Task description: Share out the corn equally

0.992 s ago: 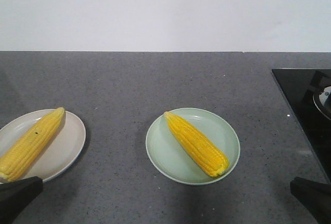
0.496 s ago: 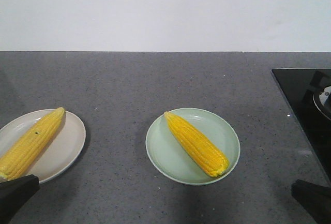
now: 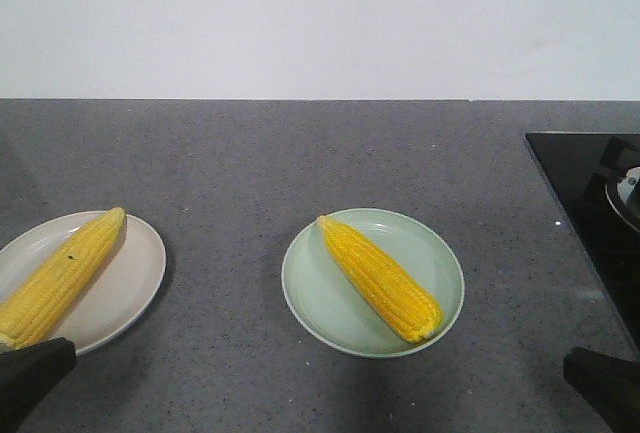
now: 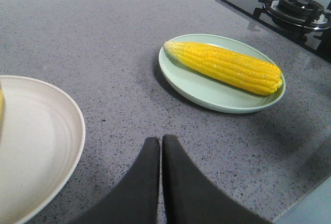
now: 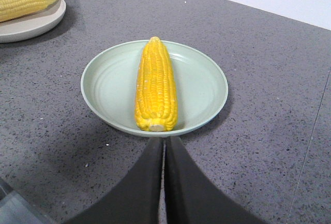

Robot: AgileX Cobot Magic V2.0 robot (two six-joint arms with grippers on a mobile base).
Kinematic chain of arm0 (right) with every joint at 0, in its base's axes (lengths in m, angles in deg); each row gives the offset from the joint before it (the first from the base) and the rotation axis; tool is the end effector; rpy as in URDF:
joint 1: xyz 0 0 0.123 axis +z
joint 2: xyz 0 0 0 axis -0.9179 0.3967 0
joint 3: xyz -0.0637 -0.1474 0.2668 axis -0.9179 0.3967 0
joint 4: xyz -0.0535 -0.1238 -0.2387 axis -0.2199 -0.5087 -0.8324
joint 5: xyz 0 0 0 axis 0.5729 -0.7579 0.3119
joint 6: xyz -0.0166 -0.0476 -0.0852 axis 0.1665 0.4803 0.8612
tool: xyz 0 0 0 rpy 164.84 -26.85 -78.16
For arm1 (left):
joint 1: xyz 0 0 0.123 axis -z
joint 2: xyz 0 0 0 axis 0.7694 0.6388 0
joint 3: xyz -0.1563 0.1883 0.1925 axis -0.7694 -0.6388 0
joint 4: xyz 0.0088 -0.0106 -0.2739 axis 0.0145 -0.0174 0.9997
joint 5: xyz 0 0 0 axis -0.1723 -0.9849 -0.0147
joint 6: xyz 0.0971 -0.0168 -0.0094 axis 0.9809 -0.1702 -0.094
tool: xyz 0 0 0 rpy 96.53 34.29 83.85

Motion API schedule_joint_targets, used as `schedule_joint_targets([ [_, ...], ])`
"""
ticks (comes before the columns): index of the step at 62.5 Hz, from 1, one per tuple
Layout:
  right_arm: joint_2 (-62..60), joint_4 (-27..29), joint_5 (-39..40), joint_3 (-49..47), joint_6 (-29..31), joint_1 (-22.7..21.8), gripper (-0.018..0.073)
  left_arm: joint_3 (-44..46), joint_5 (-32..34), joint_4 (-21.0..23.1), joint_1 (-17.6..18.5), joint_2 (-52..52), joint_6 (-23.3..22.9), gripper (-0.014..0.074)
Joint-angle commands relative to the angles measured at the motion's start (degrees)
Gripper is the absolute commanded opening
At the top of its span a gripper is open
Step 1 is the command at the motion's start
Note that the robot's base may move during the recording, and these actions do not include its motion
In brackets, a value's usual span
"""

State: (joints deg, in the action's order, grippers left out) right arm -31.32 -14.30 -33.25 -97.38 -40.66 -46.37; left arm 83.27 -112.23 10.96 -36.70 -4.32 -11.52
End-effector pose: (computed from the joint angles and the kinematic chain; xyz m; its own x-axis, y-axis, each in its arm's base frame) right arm 0.0736 0.0449 0.2734 -0.3031 -0.2393 -0.9224 -0.5268 0.8487 -0.0471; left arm 0.0912 -0.0577 0.2653 -0.3956 0.0116 -0.9184 0.5050 0.8379 -0.2069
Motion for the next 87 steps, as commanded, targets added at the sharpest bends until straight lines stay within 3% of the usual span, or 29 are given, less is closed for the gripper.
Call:
schedule_joint_targets([
  [1,0.40,0.74,3.53,-1.59,0.19,-0.11,-0.0006,1.50,2.17,1.65,-0.17,0.31,0.26,-0.0007],
  [7,0.40,0.74,3.53,-1.59,0.19,-0.11,-0.0006,1.44,3.61,0.30,-0.17,0.31,-0.07,-0.0007],
  [12,0.40,0.74,3.53,-1.59,0.19,-0.11,-0.0006,1.15,6.03,-3.90,-0.17,0.05,-2.31,-0.0007],
  [25,0.40,0.74,3.34,-1.59,0.17,-0.11,-0.0006,-4.73,16.03,-20.69,-2.64,-4.18,-19.67,-0.0006],
  [30,0.40,0.74,3.28,-1.59,0.17,-0.11,-0.0006,-8.05,17.57,-25.30,-4.56,-8.24,-22.94,-0.0006],
  [42,0.40,0.74,3.28,-1.59,0.17,-0.11,-0.0006,-14.40,18.17,-30.31,-9.79,-18.33,-23.34,-0.0006],
  [53,0.40,0.74,3.28,-1.59,0.17,-0.11,-0.0006,-19.22,19.57,-30.35,-14.94,-26.82,-24.04,-0.0006],
  [65,0.40,0.86,2.95,-1.59,0.17,-0.11,-0.0006,-20.12,19.35,-34.61,-17.76,-28.33,-27.69,-0.0006],
  [72,0.40,1.18,2.88,-1.59,0.17,-0.11,-0.0006,-20.12,19.28,-40.57,-18.59,-28.33,-32.83,-0.0006],
  [87,0.40,1.18,2.88,-1.59,0.17,-0.11,-0.0006,-20.12,18.66,-53.04,-18.60,-28.33,-48.23,-0.0006],
])
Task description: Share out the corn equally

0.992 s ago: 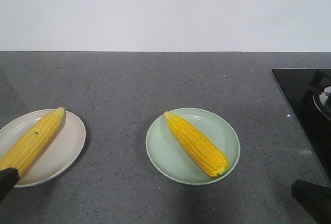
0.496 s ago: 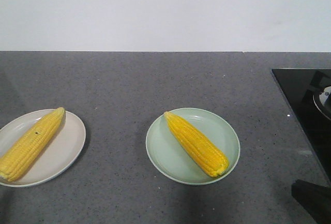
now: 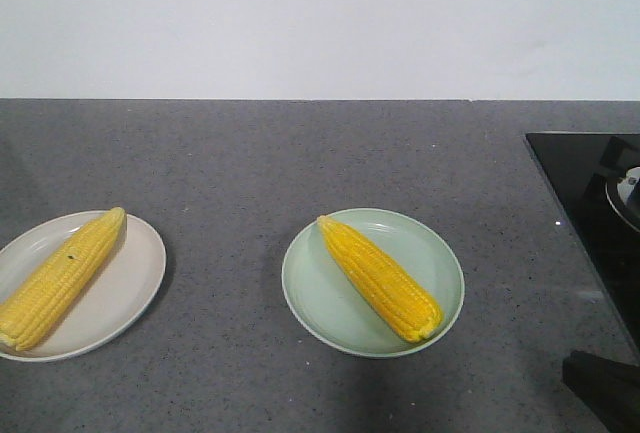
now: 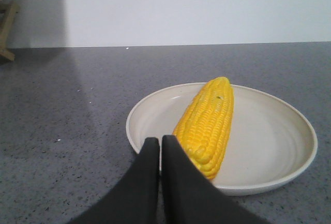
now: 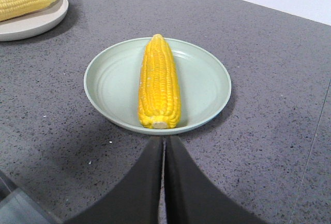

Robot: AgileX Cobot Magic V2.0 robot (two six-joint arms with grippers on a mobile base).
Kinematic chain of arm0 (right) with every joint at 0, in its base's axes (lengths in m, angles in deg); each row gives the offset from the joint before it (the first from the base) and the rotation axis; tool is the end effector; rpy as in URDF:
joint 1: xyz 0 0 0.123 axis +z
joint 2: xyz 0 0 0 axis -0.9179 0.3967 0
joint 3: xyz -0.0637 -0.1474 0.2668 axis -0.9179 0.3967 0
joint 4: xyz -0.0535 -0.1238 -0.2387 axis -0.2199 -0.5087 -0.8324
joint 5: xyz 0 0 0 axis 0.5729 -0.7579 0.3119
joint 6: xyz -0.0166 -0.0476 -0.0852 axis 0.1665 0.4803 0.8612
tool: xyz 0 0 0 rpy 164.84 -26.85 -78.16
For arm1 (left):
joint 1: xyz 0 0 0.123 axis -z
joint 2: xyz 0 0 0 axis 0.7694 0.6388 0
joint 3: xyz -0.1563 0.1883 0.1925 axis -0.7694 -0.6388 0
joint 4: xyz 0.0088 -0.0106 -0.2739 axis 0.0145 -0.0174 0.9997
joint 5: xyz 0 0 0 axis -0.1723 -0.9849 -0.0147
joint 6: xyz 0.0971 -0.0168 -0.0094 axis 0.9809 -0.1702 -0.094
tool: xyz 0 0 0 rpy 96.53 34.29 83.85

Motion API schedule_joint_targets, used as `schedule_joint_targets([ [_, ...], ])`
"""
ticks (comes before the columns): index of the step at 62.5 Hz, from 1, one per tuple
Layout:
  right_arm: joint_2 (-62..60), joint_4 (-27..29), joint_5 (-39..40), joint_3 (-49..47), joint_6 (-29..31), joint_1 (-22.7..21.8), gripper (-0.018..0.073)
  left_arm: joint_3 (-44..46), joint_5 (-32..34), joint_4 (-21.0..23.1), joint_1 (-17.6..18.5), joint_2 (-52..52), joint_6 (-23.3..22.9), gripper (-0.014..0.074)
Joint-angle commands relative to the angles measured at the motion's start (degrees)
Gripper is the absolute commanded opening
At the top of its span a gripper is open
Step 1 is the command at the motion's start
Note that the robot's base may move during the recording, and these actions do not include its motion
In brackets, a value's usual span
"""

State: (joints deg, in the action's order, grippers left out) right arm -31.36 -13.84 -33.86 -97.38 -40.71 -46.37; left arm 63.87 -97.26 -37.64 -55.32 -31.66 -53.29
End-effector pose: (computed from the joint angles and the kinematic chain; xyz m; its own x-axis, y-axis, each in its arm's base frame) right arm 0.0729 0.0453 0.2727 -0.3130 -0.2363 -0.9199 -0.5307 0.8467 -0.0369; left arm 0.0600 0.0044 0.1856 -0.1269 -0.0337 -0.9913 -0.0809 0.9964 -0.0235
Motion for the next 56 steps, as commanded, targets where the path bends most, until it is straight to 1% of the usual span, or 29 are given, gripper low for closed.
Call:
schedule_joint_targets([
  [1,0.45,0.73,3.49,-1.59,0.22,-0.11,-0.0006,-0.72,3.68,-4.86,0.02,-0.99,-7.01,-0.0006],
  [8,0.45,0.73,3.49,-1.59,0.22,-0.11,-0.0006,-0.77,3.61,-5.54,0.02,-0.99,-9.17,-0.0006],
  [56,0.45,0.73,3.49,-1.59,0.22,-0.11,-0.0006,-0.71,3.61,-5.49,0.02,-0.94,-9.17,-0.0006],
])
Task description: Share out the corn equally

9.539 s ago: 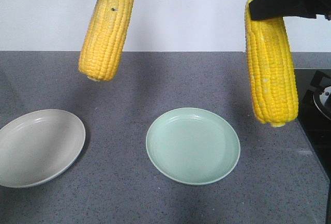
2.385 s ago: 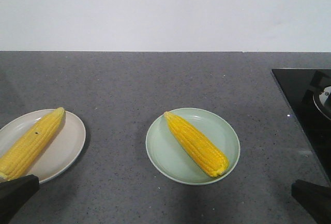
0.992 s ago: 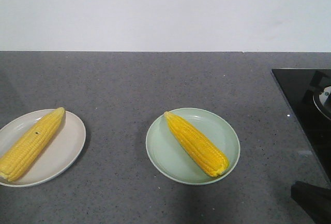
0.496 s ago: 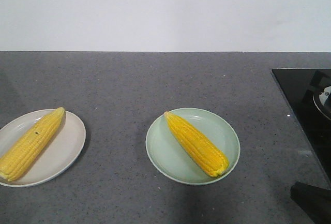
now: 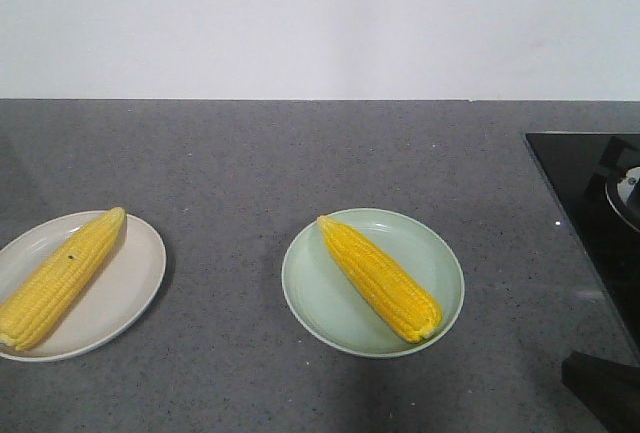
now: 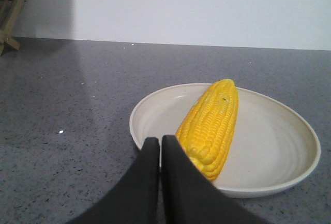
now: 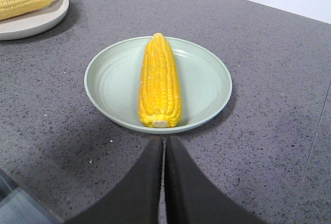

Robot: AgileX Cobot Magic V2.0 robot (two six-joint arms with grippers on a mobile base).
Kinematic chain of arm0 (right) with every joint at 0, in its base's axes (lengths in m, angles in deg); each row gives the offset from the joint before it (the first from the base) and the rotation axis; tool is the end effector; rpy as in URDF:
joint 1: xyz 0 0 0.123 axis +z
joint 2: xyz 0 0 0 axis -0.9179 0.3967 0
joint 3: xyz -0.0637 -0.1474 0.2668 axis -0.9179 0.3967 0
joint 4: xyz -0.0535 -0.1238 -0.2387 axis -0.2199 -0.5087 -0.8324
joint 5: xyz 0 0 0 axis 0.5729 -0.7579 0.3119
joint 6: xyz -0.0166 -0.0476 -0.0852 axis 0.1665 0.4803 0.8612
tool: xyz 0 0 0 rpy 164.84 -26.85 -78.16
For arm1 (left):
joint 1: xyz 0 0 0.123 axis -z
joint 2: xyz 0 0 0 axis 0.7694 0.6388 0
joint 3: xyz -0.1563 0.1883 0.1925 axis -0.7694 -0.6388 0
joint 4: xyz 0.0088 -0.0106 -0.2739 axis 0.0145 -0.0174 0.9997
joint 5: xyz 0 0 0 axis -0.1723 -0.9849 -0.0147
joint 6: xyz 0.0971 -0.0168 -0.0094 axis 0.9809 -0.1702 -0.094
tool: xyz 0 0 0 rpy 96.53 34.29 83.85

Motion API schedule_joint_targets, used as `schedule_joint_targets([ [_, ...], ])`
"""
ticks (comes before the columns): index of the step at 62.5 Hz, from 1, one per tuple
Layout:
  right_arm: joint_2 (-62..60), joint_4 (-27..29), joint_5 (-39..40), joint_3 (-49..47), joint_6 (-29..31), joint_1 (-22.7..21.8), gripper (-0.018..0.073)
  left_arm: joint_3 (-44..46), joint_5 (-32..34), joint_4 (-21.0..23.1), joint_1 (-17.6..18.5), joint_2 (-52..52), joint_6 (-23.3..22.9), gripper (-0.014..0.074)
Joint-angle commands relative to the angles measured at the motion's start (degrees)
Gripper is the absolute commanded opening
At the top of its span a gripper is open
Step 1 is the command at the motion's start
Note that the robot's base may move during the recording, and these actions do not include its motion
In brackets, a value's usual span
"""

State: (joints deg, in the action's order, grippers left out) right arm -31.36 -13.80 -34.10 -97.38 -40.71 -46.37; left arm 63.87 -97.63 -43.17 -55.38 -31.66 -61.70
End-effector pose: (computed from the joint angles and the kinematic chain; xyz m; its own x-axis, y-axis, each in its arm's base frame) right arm 0.0726 0.0454 0.2723 -0.3162 -0.2375 -0.9185 -0.5321 0.8459 -0.0356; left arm 0.0597 0.0064 0.1850 -0.1273 -0.0863 -0.9881 -0.1085 0.9914 -0.0726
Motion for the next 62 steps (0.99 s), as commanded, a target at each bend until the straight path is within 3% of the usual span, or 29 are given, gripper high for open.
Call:
schedule_joint_targets([
  [1,0.45,0.68,3.72,-1.59,0.22,-0.11,-0.0006,-0.71,3.98,0.04,0.07,-0.94,-0.76,-0.0006],
  [22,0.45,0.66,3.72,-1.59,0.32,-0.11,-0.0006,-0.71,3.98,0.04,0.07,-0.94,-0.76,-0.0006],
  [36,0.16,-2.42,3.38,-0.15,4.34,-0.11,-0.0006,-0.71,3.98,0.04,0.07,-0.94,-0.76,-0.0006],
  [50,-3.67,-5.46,11.56,4.86,-4.83,-0.11,-0.0006,-0.71,3.98,0.04,0.07,-0.94,-0.76,-0.0006],
  [62,-9.98,-15.70,18.93,9.42,-14.88,-0.56,-0.0006,-0.71,3.98,0.04,0.07,-0.94,-0.76,-0.0006],
])
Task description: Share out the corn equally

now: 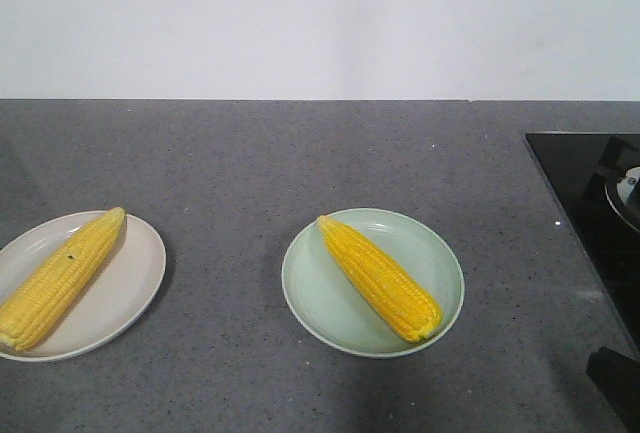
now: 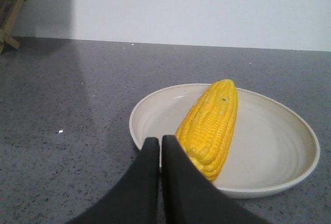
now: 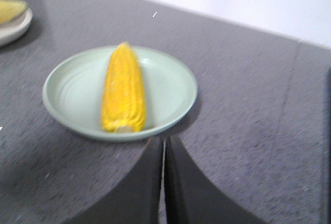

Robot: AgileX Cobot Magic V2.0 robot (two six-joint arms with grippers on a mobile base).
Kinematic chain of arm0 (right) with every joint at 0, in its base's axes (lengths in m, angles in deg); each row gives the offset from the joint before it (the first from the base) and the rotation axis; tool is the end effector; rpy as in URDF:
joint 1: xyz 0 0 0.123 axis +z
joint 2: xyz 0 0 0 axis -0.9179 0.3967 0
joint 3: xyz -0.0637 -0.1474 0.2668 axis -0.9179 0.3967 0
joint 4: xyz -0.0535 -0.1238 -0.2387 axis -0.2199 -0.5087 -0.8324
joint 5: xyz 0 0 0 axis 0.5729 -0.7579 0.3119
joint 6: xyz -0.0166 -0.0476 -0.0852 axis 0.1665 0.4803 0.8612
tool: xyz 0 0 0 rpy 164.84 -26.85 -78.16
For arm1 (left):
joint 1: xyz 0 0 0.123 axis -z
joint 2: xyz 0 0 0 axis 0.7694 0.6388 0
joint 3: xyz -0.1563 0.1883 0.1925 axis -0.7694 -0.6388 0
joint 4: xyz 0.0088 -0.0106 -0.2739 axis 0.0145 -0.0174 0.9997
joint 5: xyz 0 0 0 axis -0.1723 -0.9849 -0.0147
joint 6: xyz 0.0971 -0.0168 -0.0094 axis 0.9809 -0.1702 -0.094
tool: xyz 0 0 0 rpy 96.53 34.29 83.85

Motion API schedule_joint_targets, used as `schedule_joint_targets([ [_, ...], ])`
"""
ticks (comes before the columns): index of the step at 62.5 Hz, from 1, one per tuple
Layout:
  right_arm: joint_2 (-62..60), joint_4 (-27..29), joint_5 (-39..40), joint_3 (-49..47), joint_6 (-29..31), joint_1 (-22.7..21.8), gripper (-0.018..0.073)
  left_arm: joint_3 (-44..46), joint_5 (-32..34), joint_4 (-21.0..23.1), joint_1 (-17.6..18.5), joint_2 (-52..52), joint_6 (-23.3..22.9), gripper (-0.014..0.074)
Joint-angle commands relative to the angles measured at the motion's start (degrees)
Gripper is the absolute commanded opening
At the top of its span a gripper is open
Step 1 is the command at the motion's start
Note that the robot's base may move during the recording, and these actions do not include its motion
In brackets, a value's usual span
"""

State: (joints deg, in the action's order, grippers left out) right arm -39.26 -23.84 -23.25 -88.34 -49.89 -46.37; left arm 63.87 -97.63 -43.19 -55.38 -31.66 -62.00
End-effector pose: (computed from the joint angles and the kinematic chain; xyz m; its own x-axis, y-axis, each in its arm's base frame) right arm 0.0670 0.0311 0.2408 -0.2064 -0.1773 -0.9623 -0.4215 0.9036 -0.0761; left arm 0.0597 0.0064 0.1850 -0.1267 -0.0912 -0.9877 -0.1092 0.9910 -0.0775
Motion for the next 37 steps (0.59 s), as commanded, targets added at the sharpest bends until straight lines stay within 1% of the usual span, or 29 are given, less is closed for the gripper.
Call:
schedule_joint_targets([
  [1,-2.45,-6.13,8.36,0.69,-6.61,-0.88,-0.0006,-0.71,3.98,0.06,0.07,-0.94,-0.46,-0.0006],
  [4,-3.37,-7.45,8.73,1.68,-9.23,-2.30,-0.0006,-0.71,3.98,0.11,0.07,-0.94,-0.46,-0.0006],
  [7,-4.09,-8.01,8.73,2.98,-11.39,-4.61,-0.0006,-0.71,3.98,0.11,0.07,-0.94,-0.46,-0.0006],
  [13,-5.13,-8.75,8.79,5.04,-14.17,-9.37,-0.0006,-0.71,3.98,0.11,0.07,-0.94,-0.46,-0.0006],
  [18,-6.88,-10.04,8.99,6.02,-15.28,-12.04,-0.0006,-0.71,3.98,0.11,0.07,-0.94,-0.46,-0.0006],
  [28,-11.83,-13.23,10.12,8.51,-17.26,-12.86,-0.0006,-0.71,3.98,0.11,0.07,-0.94,-0.46,-0.0006],
  [32,-13.23,-13.52,11.16,10.18,-18.40,-12.86,-0.0006,-0.71,3.98,0.11,0.07,-0.94,-0.46,-0.0006],
  [37,-13.41,-13.57,14.29,12.89,-20.94,-13.32,-0.0006,-0.71,3.98,0.11,0.07,-0.94,-0.46,-0.0006],
])
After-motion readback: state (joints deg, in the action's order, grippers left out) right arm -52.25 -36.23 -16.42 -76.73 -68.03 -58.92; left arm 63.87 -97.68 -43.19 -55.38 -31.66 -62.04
